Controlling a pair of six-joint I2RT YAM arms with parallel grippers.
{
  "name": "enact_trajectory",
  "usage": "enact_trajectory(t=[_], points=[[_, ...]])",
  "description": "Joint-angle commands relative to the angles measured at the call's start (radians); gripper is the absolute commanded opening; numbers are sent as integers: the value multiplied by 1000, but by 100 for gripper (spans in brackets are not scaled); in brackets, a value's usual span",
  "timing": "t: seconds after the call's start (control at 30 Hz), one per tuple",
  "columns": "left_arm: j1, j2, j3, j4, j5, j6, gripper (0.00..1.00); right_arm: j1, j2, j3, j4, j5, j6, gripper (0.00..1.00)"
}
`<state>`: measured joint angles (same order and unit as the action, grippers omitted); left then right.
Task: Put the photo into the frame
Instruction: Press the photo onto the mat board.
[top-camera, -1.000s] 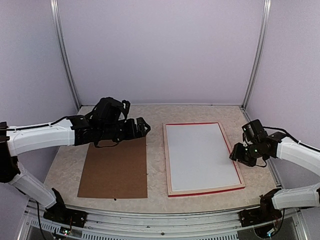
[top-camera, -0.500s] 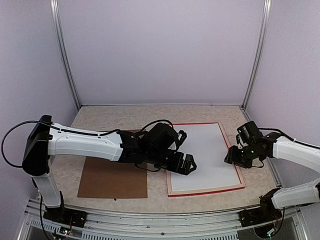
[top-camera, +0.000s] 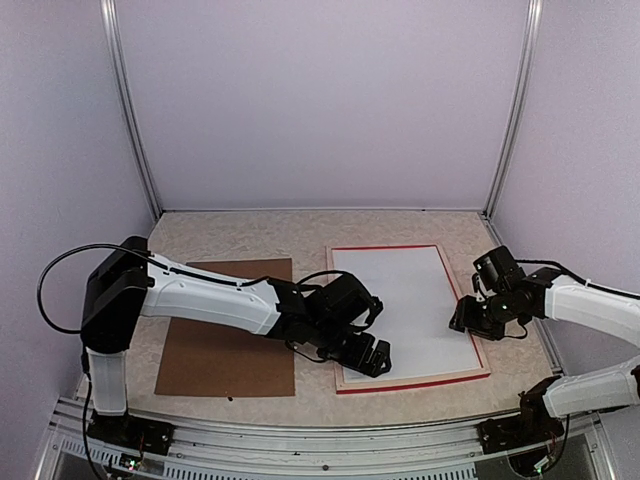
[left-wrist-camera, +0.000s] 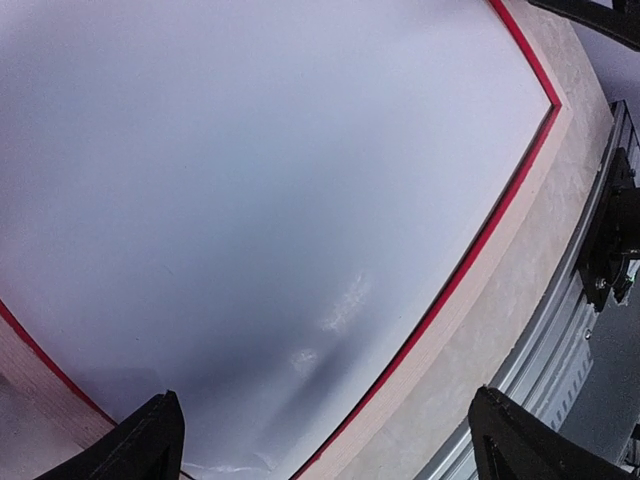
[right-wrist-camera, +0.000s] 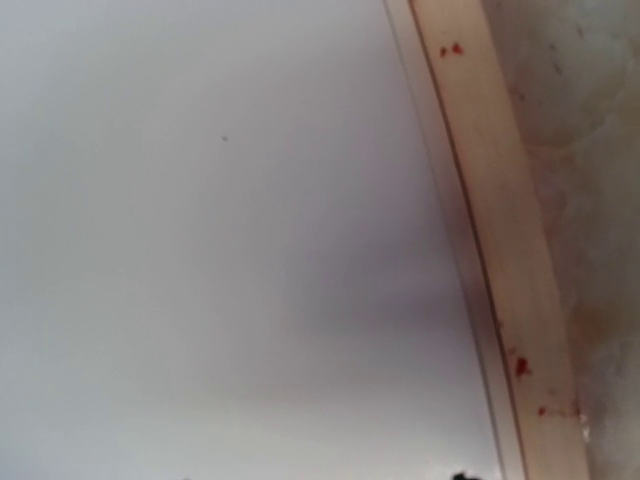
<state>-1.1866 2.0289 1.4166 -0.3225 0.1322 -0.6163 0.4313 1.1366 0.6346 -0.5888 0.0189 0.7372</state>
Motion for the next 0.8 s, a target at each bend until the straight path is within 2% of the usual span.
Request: enact_trajectory(t=[0.0, 0.47, 0.77], points=[[-10, 22, 2, -18, 15, 15, 99, 9, 1, -14, 16, 3, -7, 55], [-38, 73, 61, -151, -83, 2, 99, 9, 19, -22, 35, -7, -13, 56], [-38, -15, 95, -158, -171, 17, 99, 10, 12, -9, 27, 3, -18, 56]])
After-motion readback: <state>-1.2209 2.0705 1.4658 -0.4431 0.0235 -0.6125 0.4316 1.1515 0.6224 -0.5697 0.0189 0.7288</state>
